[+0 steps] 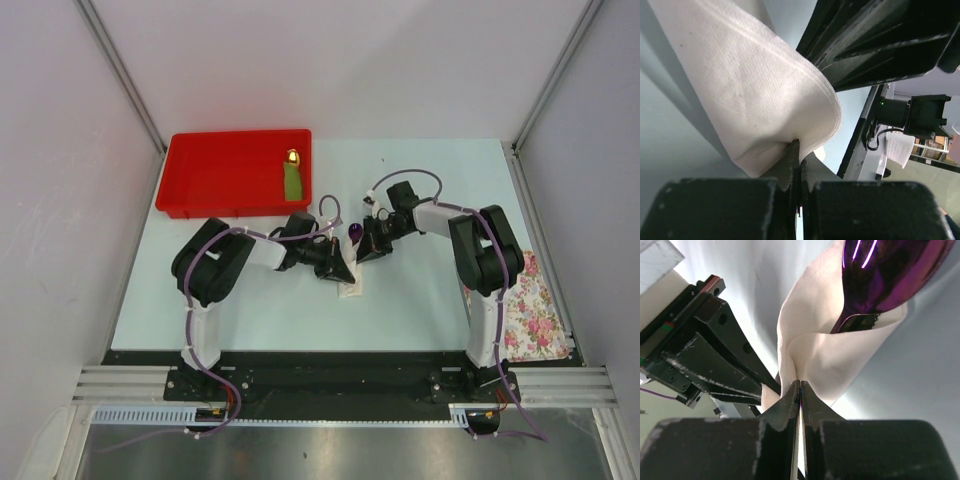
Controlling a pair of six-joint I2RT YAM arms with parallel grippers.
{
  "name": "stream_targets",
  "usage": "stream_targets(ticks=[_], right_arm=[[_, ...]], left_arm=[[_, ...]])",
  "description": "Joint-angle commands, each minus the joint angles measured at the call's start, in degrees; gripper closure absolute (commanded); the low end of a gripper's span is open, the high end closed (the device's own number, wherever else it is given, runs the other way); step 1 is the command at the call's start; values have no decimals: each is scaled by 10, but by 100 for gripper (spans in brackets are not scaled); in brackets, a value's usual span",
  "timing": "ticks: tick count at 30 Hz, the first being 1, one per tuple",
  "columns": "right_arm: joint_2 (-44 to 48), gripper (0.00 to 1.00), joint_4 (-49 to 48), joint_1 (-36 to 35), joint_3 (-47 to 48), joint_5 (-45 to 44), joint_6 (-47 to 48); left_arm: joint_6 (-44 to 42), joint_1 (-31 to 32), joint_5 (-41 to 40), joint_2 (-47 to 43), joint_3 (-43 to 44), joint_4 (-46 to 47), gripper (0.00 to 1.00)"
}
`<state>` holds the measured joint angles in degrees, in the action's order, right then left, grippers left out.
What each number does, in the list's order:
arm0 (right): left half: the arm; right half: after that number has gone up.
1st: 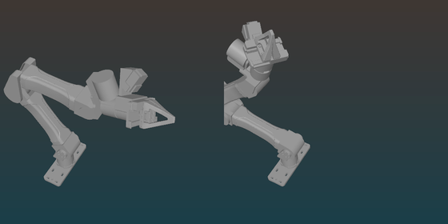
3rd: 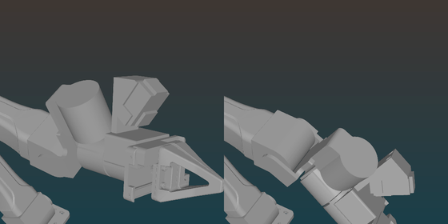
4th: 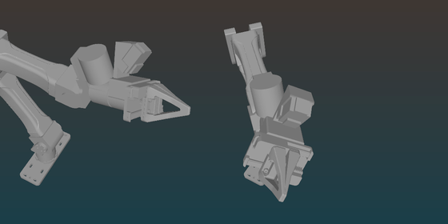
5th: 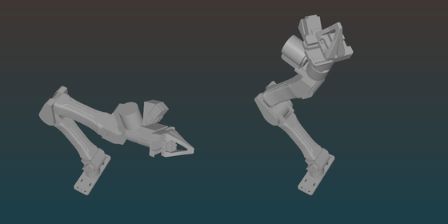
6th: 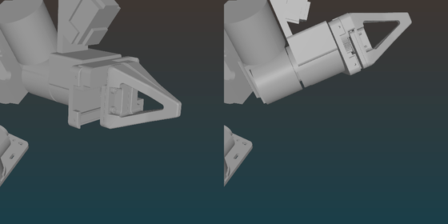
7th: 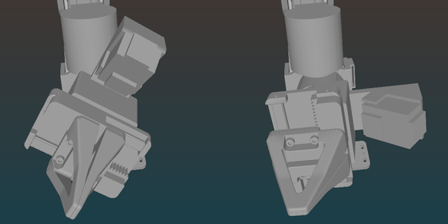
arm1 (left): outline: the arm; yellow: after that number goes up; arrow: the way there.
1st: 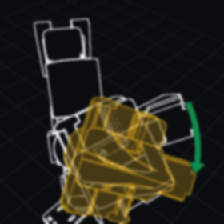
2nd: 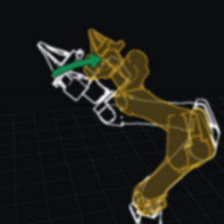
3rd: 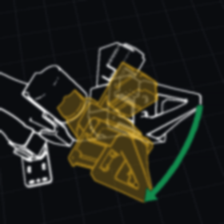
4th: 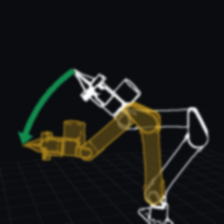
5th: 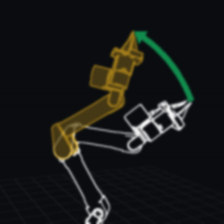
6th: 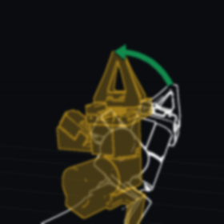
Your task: Place the utensils on the paper napkin and roll it up
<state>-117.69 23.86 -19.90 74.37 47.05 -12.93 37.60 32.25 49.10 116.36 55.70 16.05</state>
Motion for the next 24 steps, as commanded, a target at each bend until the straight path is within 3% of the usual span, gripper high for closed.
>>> stream_targets(ticks=[1, 13, 24], right_arm=[[-17, 94, -21, -4, -7, -5, 7], [-61, 100, -17, -1, -34, -65, 17], [-69, 100, -23, 5, -41, -76, 8]], left_arm=[[-36, 2, -58, 21, 7, -36, 100], [13, 33, -46, -41, 33, 9, 100], [62, 60, -29, -1, 49, 70, 100]])
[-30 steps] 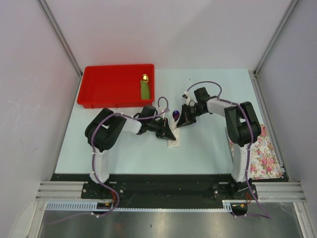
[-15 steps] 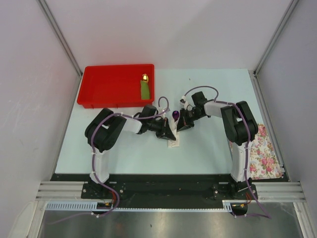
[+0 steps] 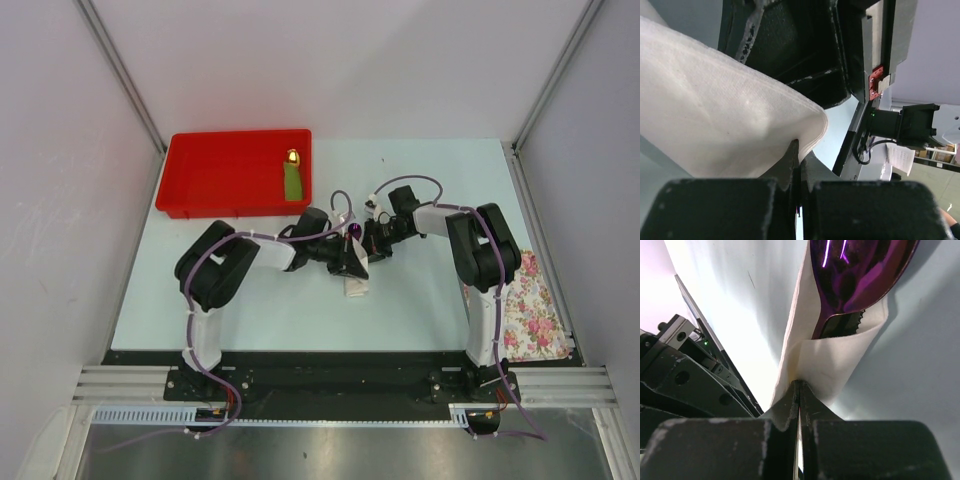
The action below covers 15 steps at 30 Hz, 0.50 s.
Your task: Place the utensils on the paper napkin and roll it up
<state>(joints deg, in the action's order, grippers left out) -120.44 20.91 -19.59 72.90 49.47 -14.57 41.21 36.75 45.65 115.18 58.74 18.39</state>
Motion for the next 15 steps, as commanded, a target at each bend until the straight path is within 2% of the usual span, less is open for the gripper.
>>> stream_targets(ticks=[1, 9, 15], right_arm=[[-43, 100, 7, 3, -26, -100, 24], [-44, 100, 7, 5, -29, -101, 24], [-42, 100, 12, 7, -24, -100, 28]], left_arm=[[31, 18, 6, 16, 16, 52, 100], [45, 24, 4, 52, 12, 102, 100], [37, 29, 13, 64, -8, 105, 100]])
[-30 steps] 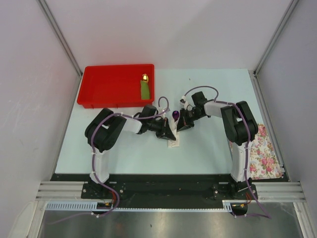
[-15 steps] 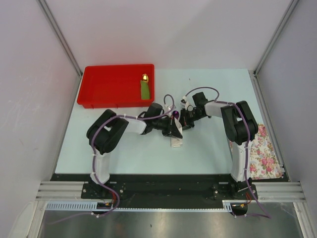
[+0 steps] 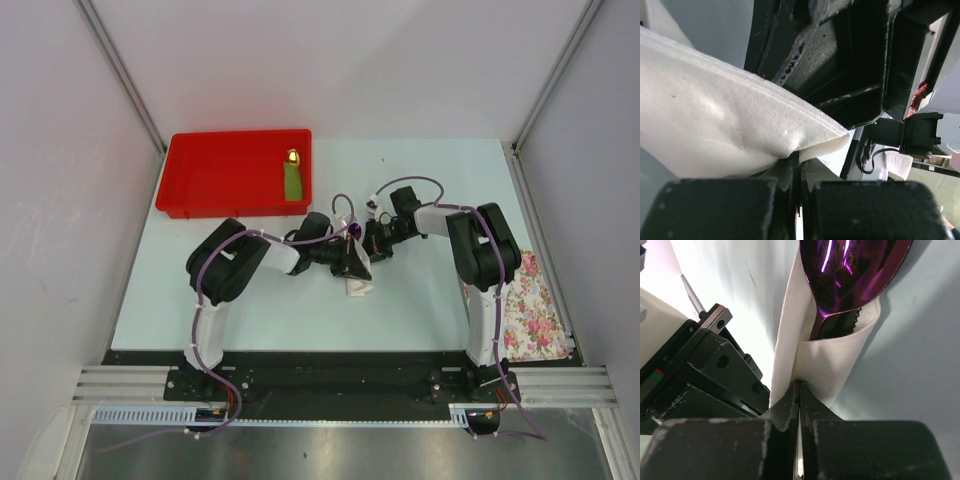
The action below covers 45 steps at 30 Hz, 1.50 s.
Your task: Place the utensils on the paper napkin and roll it up
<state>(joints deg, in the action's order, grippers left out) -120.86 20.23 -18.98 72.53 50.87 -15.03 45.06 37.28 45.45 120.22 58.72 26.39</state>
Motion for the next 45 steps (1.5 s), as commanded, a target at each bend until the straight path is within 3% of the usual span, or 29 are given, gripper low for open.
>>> stream_targets(ticks=[1, 16, 20, 30, 39, 42, 45], right_arm=[[-35, 100, 21, 1, -18, -114, 32], [-3, 87, 155, 39, 122, -126, 112], [1, 67, 173, 54, 140, -86, 111], [25, 42, 147, 69, 104, 1, 83], [-5, 49, 143, 40, 93, -8, 97], [-16, 56, 147, 33, 84, -24, 116], [-17, 71, 141, 33, 75, -44, 127]], left_arm=[[-5, 24, 15, 14, -16, 23, 100], [-43, 24, 17, 45, -47, -5, 100], [-53, 24, 15, 49, -38, -20, 100], [-71, 27, 8, 48, -31, -46, 100], [-94, 31, 4, 39, -17, -77, 100], [-98, 31, 3, 34, -15, -80, 100], [-104, 31, 3, 28, -14, -85, 100]])
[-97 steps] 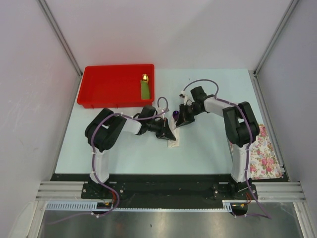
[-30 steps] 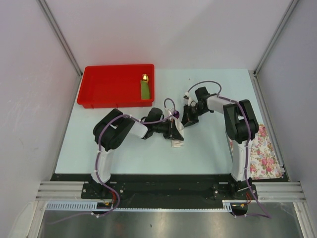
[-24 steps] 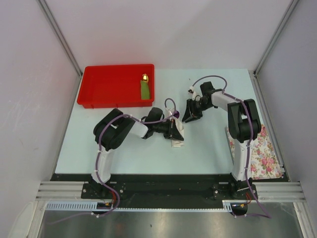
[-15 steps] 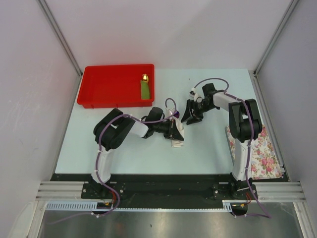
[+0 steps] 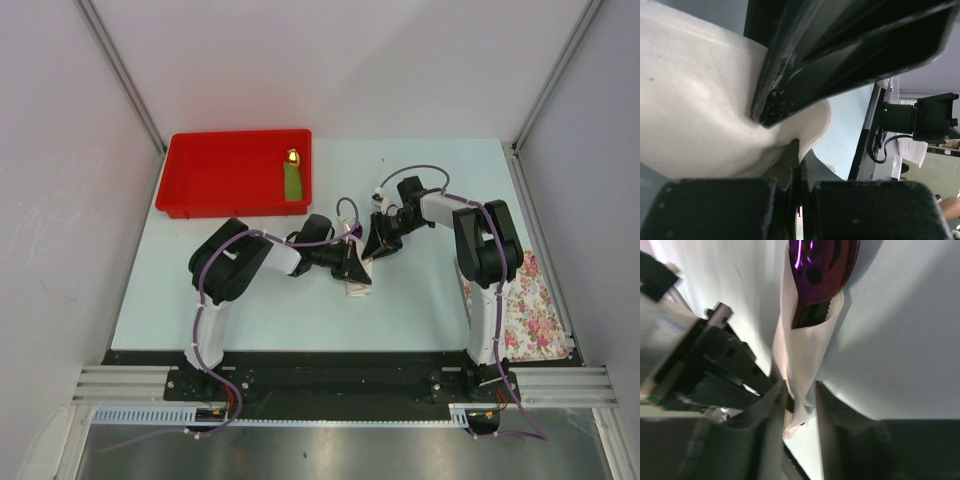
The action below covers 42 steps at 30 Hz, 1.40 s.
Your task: Place the utensils on the paper napkin and roll it up
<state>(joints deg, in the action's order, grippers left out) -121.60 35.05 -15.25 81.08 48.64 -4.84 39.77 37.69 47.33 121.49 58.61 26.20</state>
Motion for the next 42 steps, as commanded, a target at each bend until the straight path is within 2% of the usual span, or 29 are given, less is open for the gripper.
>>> stream_targets(ticks=[1, 4, 5, 9, 12, 14, 23, 28, 38, 41, 42], right_arm=[[-9, 83, -6, -3, -12, -28, 28], [-8, 100, -6, -3, -15, -34, 36], [-8, 100, -5, -3, -16, -36, 38], [-14, 100, -11, -5, -23, -42, 47], [-21, 100, -9, -7, -23, -43, 47], [-24, 100, -9, -8, -25, -43, 47], [-27, 100, -13, -8, -32, -25, 41], [-32, 100, -11, -13, -23, -15, 34], [-29, 100, 1, -14, -13, -1, 30], [-29, 94, 5, -9, 3, -3, 28], [-29, 89, 6, -8, 8, -2, 27]], left_arm=[[-52, 26, -18, 7, -13, -84, 99], [-59, 21, -15, -26, -25, -76, 93], [-52, 15, -11, -38, -31, -69, 90], [16, -2, 34, -106, -66, -2, 63], [44, -15, 53, -158, -77, 16, 55], [57, -28, 56, -172, -81, 17, 54], [86, -32, 40, -134, -82, 54, 72], [92, -17, 29, -101, -77, 76, 78], [68, -21, 5, -19, -86, 53, 97], [58, -21, 1, -3, -85, 32, 100], [55, -21, 3, -1, -85, 29, 100]])
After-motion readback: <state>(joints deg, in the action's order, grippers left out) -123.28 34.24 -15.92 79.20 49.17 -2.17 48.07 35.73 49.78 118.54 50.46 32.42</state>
